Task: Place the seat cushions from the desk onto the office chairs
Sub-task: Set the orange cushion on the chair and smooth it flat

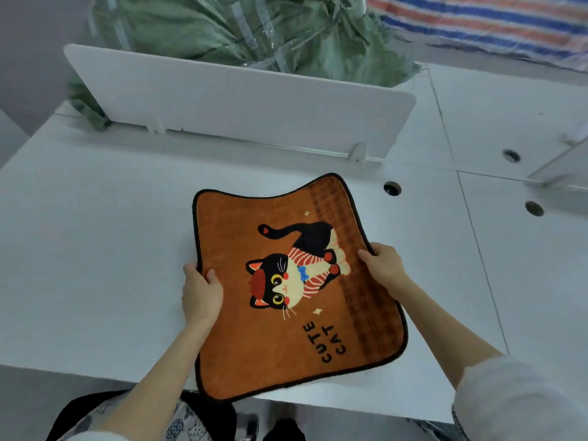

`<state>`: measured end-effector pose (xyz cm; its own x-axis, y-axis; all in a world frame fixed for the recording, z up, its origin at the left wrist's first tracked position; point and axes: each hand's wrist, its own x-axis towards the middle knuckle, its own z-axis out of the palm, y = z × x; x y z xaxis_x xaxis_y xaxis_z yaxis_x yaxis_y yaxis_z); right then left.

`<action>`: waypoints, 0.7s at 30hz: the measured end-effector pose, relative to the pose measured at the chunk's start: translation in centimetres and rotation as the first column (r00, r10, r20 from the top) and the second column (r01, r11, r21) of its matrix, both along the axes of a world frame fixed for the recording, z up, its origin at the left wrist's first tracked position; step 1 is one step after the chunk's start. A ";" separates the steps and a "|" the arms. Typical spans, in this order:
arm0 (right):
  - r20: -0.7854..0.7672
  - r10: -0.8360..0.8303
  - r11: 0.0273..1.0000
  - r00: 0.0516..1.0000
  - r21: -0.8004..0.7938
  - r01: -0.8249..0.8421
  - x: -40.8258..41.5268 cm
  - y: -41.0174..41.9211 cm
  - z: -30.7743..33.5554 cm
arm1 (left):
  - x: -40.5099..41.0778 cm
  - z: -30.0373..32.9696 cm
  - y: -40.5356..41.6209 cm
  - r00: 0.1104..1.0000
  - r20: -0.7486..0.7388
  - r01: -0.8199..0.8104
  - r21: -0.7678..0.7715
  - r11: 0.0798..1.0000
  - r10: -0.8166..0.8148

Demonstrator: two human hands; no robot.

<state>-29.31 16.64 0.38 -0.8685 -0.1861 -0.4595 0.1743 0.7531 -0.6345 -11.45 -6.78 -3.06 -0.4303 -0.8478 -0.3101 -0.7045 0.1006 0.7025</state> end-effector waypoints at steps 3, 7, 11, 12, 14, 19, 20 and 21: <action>-0.102 -0.066 0.997 0.993 -0.040 0.063 1.5 3.3 3.5 | -1.8 2.5 3.3 0.989 -0.101 0.108 -0.007 0.994 -0.108; -0.202 -0.244 0.965 0.949 -0.148 0.216 4.3 11.3 8.8 | -3.2 6.8 9.8 0.931 -0.265 0.251 -0.031 0.967 -0.250; -0.215 -0.443 0.885 0.870 -0.260 0.386 8.8 21.2 14.1 | -2.8 11.0 17.6 0.835 -0.374 0.393 -0.106 0.914 -0.402; -0.237 -0.493 0.860 0.837 -0.276 0.429 10.4 24.0 15.1 | -2.2 12.2 20.0 0.799 -0.408 0.435 -0.113 0.893 -0.442; -0.319 -0.560 0.827 0.765 -0.275 0.491 15.3 30.4 17.5 | -0.7 14.5 26.1 0.708 -0.473 0.532 -0.130 0.837 -0.524; -0.538 -0.657 0.726 0.529 -0.261 0.636 29.6 45.3 23.4 | 5.1 20.6 43.3 0.436 -0.606 0.728 -0.197 0.656 -0.665; -0.562 -0.684 0.688 0.466 -0.284 0.668 32.2 48.2 24.5 | 6.4 22.0 46.9 0.377 -0.627 0.758 -0.214 0.616 -0.682; -0.590 -0.692 0.664 0.415 -0.295 0.688 34.4 50.7 25.3 | 7.7 23.3 49.9 0.324 -0.647 0.778 -0.233 0.584 -0.690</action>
